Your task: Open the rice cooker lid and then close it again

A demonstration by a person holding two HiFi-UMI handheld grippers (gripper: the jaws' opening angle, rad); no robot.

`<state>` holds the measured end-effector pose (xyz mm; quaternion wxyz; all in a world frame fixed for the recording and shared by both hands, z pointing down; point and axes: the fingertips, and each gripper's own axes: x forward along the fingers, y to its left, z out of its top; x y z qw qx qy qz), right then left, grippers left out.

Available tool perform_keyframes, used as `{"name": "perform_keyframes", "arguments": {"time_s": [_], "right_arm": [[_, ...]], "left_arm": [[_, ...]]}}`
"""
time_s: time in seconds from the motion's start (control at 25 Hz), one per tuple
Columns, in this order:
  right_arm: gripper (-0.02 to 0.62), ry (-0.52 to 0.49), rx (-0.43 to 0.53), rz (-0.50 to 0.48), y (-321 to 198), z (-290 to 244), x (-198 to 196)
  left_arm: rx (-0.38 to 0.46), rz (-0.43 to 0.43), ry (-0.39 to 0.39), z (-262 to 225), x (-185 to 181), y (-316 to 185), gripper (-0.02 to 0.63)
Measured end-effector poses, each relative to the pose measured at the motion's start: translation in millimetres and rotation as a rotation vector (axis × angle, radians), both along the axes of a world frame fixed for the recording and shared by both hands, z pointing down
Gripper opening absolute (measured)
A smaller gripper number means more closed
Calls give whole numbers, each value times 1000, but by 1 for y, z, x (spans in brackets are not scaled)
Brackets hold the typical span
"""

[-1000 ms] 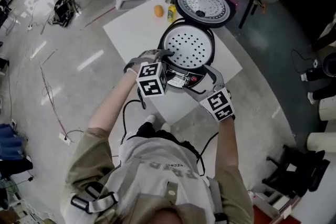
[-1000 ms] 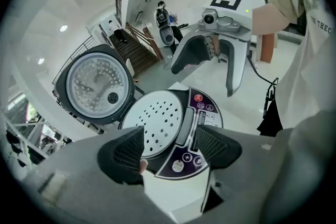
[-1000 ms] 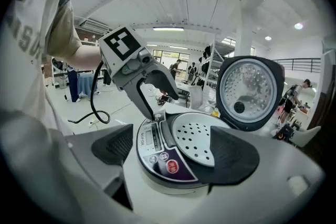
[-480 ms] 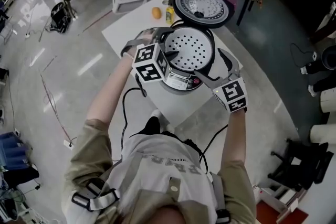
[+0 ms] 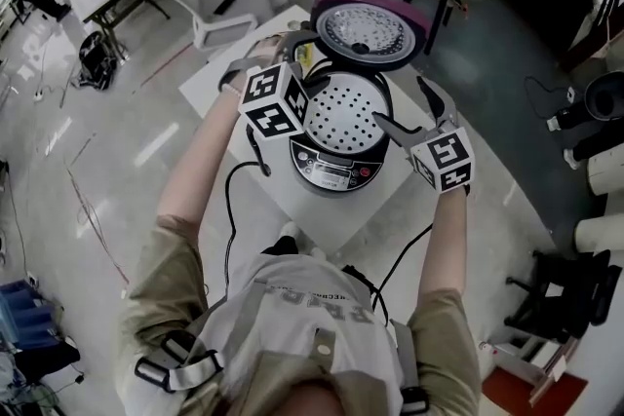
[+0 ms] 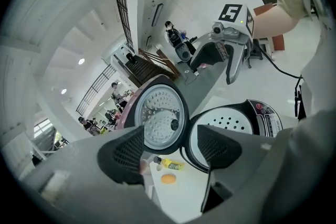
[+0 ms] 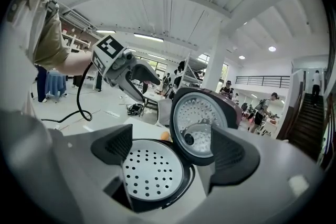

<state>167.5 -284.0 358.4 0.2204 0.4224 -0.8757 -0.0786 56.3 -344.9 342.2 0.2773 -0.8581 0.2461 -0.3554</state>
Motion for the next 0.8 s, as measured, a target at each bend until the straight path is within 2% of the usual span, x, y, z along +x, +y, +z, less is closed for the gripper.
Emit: {"name": "perform_keyframes", "arguments": {"time_s": [0.6,0.8], "right_arm": [[443,49,18,61,-66,-20,22],[443,28,12,71,-87,-24,31]], "left_arm": [[11,3,-9,-15,-10,-71,330],[11,8,-26,-13,-9,-95,341]]}}
